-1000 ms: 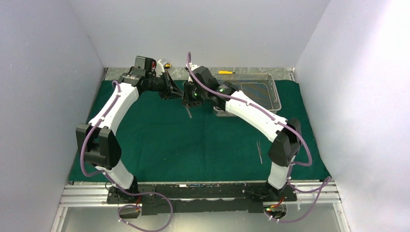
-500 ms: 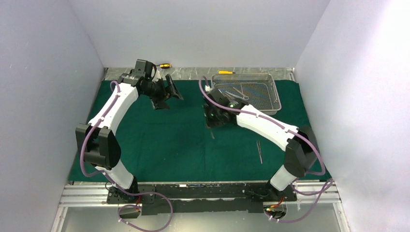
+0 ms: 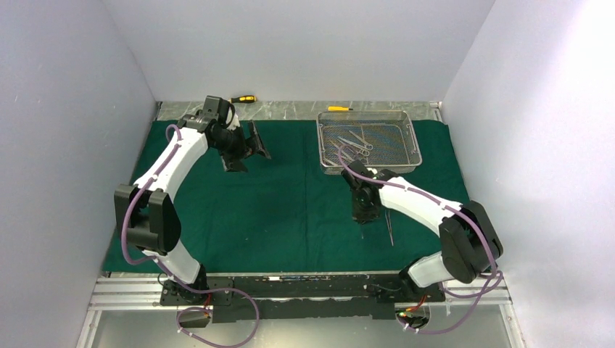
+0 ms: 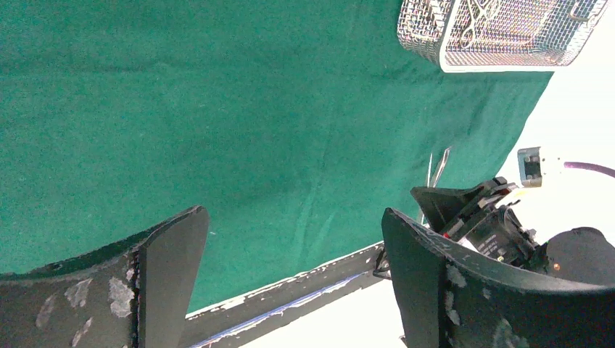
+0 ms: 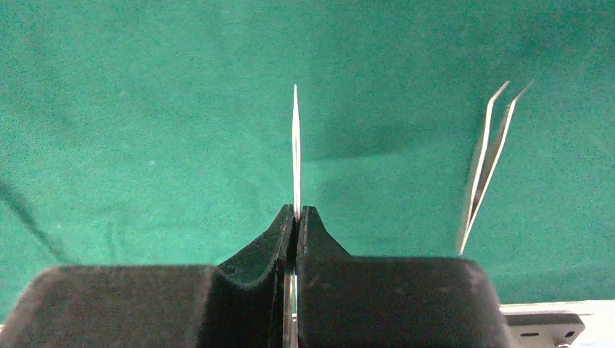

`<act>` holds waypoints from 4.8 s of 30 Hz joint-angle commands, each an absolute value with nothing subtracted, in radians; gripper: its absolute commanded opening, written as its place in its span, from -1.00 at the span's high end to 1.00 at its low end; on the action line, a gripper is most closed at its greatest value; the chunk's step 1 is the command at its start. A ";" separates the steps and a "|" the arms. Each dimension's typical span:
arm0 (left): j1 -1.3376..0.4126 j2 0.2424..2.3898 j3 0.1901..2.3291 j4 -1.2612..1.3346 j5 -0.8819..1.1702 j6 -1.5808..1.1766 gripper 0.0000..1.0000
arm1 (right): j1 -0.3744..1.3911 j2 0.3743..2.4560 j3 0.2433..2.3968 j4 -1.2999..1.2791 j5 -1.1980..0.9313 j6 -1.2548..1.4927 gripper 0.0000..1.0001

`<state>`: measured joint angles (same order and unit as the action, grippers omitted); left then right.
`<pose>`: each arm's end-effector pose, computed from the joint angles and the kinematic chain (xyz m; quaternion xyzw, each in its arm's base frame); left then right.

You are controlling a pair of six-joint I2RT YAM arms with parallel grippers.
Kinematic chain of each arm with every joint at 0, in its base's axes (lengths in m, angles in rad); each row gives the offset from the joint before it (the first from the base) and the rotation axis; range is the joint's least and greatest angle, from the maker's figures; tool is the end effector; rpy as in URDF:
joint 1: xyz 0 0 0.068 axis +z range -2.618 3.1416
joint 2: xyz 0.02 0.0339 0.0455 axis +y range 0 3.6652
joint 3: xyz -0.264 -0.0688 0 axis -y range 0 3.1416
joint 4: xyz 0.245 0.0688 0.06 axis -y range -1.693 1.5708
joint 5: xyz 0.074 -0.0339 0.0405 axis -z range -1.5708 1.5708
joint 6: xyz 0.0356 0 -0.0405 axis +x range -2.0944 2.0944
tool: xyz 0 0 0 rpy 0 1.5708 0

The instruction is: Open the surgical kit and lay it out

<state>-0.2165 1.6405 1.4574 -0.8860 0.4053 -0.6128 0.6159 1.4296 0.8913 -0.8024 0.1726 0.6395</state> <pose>0.3305 -0.0871 0.2977 -0.1378 0.9401 -0.2764 0.1440 0.2066 0.1388 0.1946 0.0216 0.9895 -0.0021 0.1429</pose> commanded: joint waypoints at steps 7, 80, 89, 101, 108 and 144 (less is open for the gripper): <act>-0.215 1.597 1.452 -0.871 0.435 -0.598 -0.89 | 0.555 1.497 0.871 -0.826 0.168 0.624 1.00; -0.215 1.636 1.535 -0.866 0.359 -0.619 -0.84 | 0.295 1.915 1.694 -0.697 -0.095 0.153 0.19; -0.214 1.712 1.575 -0.880 0.366 -0.652 -0.82 | 0.299 2.059 1.696 -0.631 -0.313 -0.072 0.23; -0.214 1.759 1.621 -0.889 0.373 -0.662 -0.82 | 0.346 2.149 1.692 -0.588 -0.257 -0.222 0.25; -0.214 1.753 1.620 -0.896 0.364 -0.659 -0.82 | 0.376 2.165 1.673 -0.535 -0.211 -0.230 0.28; -0.209 1.665 1.611 -0.804 0.440 -0.571 -0.82 | 0.400 1.875 1.800 -0.627 0.029 -0.182 1.00</act>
<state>-0.2123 1.7329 1.5826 -0.8753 0.3786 -0.6132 0.4034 2.0018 1.7271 -0.5922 0.1417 -0.2829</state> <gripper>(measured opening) 0.909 0.040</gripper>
